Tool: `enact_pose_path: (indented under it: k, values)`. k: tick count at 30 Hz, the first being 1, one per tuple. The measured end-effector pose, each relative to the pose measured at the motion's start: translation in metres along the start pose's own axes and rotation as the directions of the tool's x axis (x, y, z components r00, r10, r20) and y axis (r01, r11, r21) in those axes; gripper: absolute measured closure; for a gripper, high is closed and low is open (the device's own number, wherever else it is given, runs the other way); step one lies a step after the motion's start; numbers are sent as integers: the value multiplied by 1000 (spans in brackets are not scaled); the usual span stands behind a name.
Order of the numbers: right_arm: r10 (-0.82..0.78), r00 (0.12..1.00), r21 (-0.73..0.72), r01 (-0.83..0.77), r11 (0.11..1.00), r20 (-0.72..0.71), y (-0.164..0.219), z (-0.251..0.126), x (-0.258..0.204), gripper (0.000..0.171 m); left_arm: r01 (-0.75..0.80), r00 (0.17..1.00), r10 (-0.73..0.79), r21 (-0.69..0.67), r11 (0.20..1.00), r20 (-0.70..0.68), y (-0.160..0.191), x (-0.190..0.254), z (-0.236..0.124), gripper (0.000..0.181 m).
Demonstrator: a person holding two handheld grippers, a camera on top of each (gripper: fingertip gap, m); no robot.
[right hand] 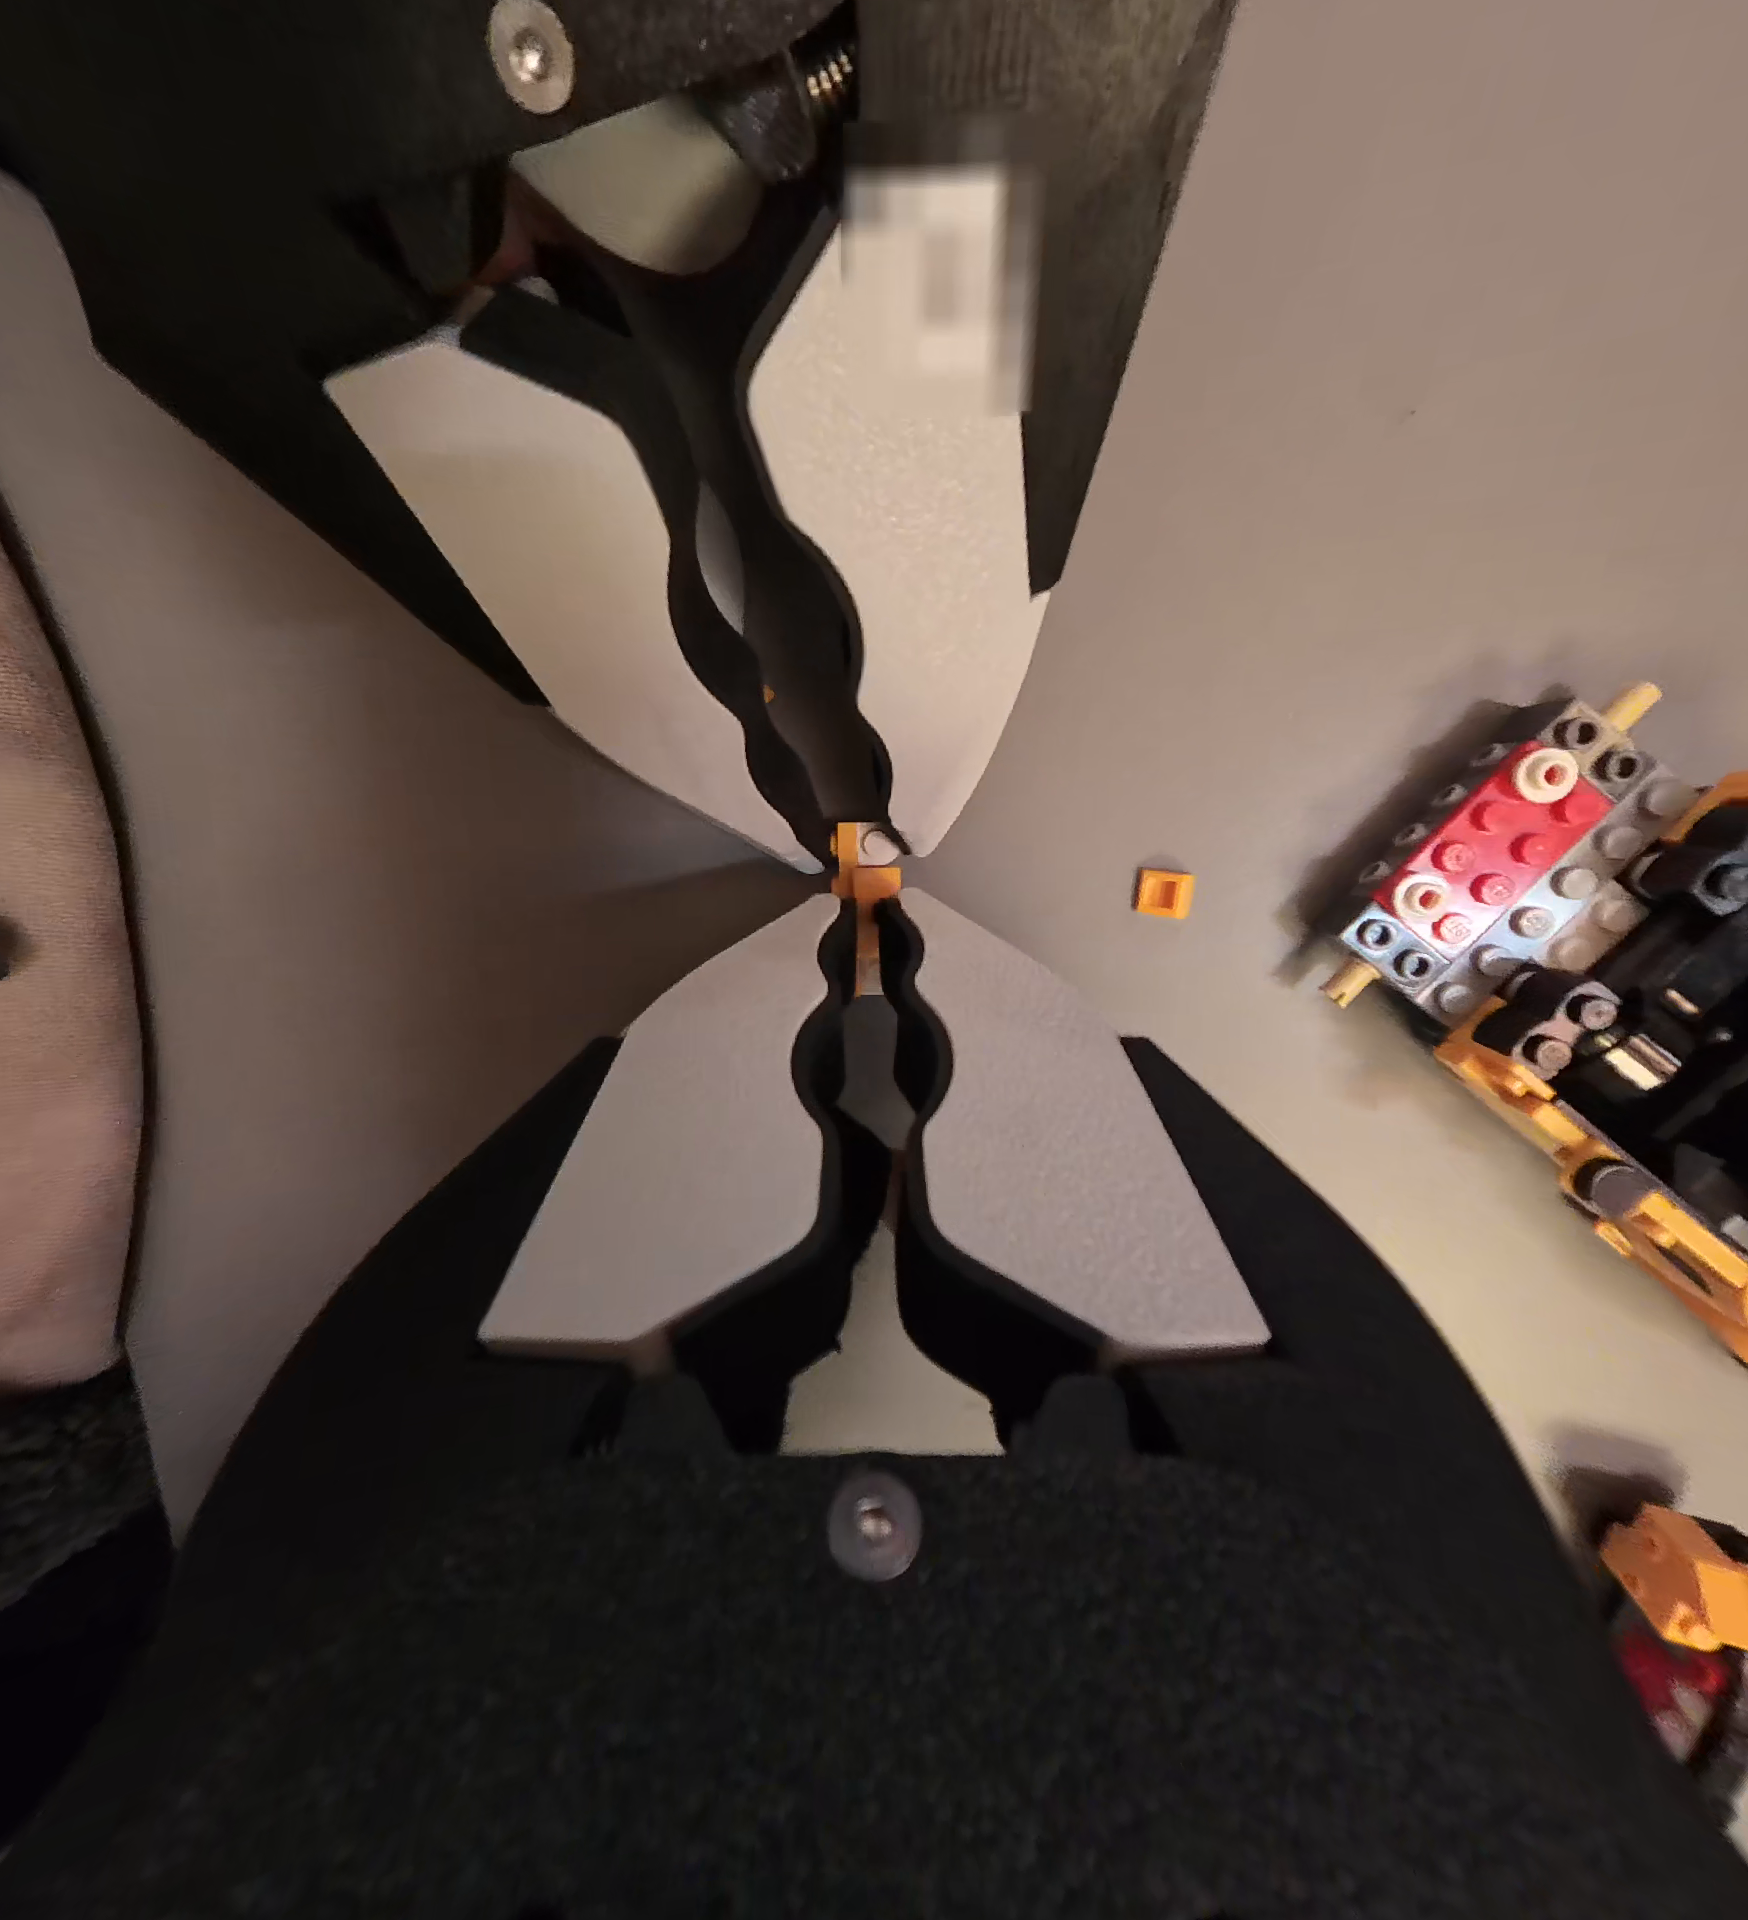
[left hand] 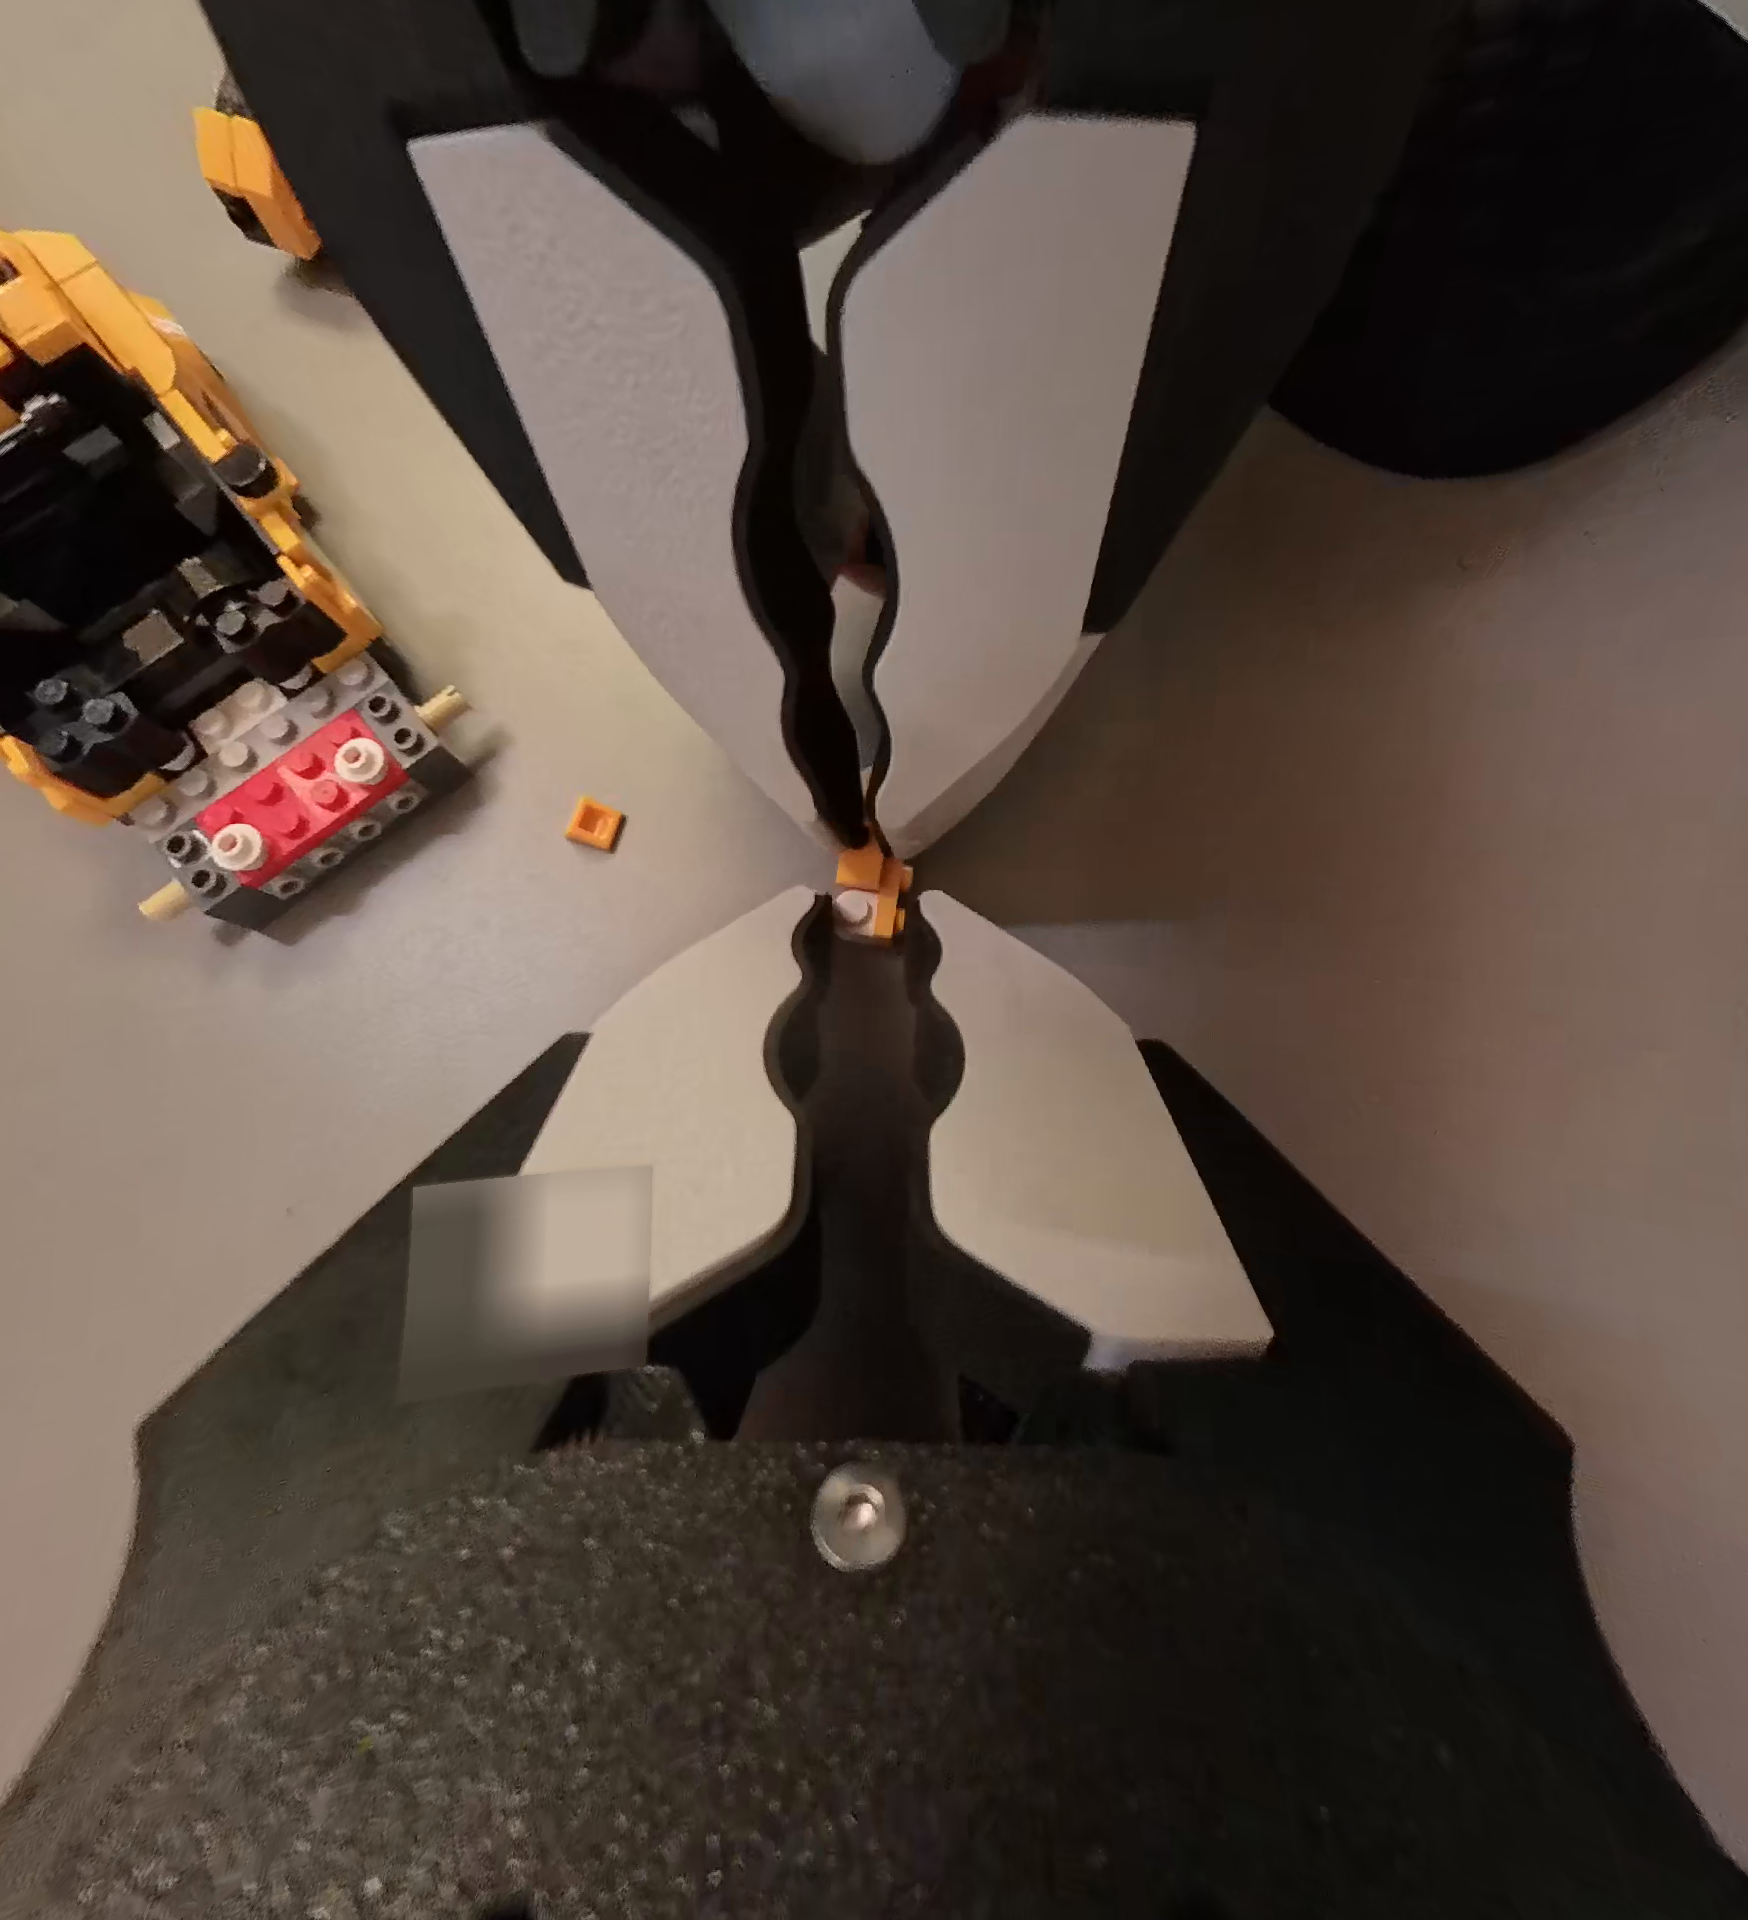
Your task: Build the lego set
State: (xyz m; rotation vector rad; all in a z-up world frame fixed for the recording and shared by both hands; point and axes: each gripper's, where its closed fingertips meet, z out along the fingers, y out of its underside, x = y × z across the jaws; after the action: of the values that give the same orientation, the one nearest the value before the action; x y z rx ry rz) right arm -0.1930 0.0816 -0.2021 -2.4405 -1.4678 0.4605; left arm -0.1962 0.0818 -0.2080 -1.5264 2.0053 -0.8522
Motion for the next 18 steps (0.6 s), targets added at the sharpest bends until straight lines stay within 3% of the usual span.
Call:
enact_pose_path:
  k: [7, 10, 13, 18]
  values:
    - [40, 999, 10, -40, 999, -24, -1, 1, 1, 167, -16, 1000, 16, -3, 1000, 16, 1, 0, -1, 168]
    - [42, 998, 70, -39, 997, -38, -2, 1, 1, 166, -20, 1000, 20, -3, 1000, 15, 1, -1, -1, 168]
    - [47, 999, 189, -45, 981, -6, -10, -13, -5, 151, -24, 999, 24, -5, 1000, 23, 2, -2, -2, 168]
    - [107, 985, 311, -60, 949, -136, -9, -35, 19, 155, -10, 1000, 11, 25, 1000, -13, -1, -3, -8, 163]
